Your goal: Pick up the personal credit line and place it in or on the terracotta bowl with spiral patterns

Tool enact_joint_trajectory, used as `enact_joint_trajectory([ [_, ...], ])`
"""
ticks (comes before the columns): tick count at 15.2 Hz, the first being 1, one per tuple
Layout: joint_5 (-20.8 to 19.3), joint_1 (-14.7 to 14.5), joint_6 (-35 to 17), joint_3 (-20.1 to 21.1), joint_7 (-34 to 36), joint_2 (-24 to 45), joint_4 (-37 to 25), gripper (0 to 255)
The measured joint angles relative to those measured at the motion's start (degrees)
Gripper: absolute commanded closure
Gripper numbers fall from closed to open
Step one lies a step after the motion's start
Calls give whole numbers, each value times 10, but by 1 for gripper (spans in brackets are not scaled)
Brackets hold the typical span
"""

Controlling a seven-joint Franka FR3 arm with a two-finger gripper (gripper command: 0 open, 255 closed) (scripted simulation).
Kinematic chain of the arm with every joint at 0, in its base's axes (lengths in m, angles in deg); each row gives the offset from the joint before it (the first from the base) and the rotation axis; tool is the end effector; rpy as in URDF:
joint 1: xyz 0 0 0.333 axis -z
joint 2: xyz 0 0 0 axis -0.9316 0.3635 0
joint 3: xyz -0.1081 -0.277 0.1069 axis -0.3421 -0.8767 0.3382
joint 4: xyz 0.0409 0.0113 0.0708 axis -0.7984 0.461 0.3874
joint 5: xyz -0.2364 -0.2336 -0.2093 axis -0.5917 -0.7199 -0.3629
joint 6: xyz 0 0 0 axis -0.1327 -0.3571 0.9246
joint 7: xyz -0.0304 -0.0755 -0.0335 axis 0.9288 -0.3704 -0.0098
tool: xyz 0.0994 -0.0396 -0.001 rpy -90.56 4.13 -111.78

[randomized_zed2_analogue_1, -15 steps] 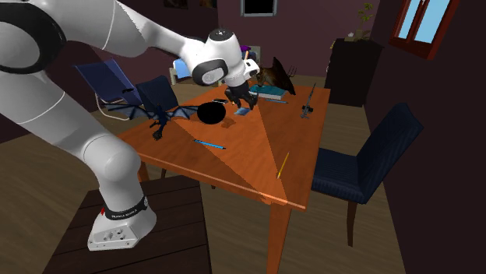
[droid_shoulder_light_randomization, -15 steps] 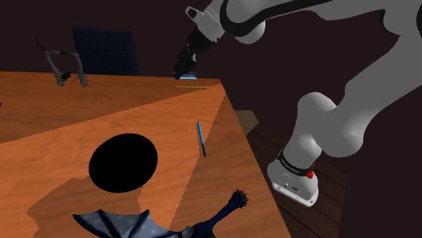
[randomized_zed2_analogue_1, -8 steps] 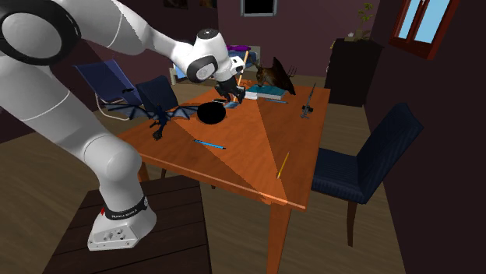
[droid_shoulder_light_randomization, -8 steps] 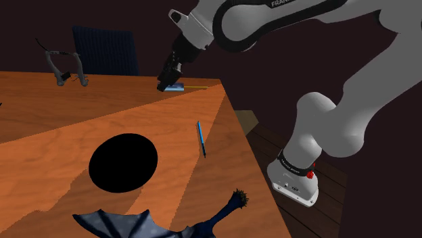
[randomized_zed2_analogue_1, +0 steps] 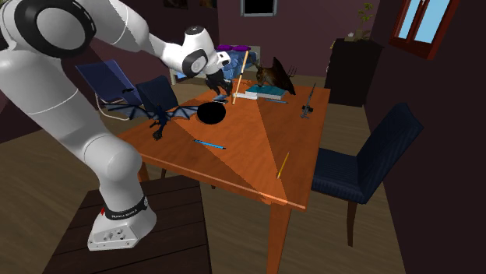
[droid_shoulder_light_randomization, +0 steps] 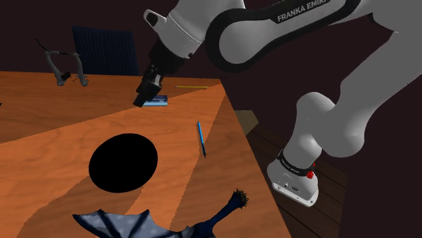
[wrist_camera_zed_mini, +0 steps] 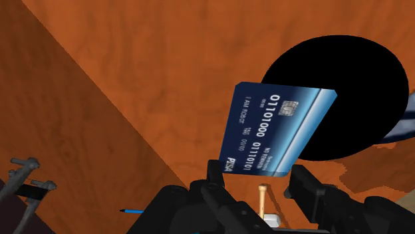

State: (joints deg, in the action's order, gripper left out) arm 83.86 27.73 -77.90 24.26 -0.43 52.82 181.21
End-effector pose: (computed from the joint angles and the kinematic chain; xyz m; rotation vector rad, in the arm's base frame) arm 0.3748 0.3178 0.5014 -2.5216 -1.2082 -0.7607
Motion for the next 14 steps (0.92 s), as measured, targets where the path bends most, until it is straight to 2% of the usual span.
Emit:
enact_joint_trajectory([
  [4,-33,0,-7,47,73,45,-44,255],
  [9,-96,-1,4,104,180,95,-109,255],
  [14,-111,-1,-30,112,199,117,-97,255],
])
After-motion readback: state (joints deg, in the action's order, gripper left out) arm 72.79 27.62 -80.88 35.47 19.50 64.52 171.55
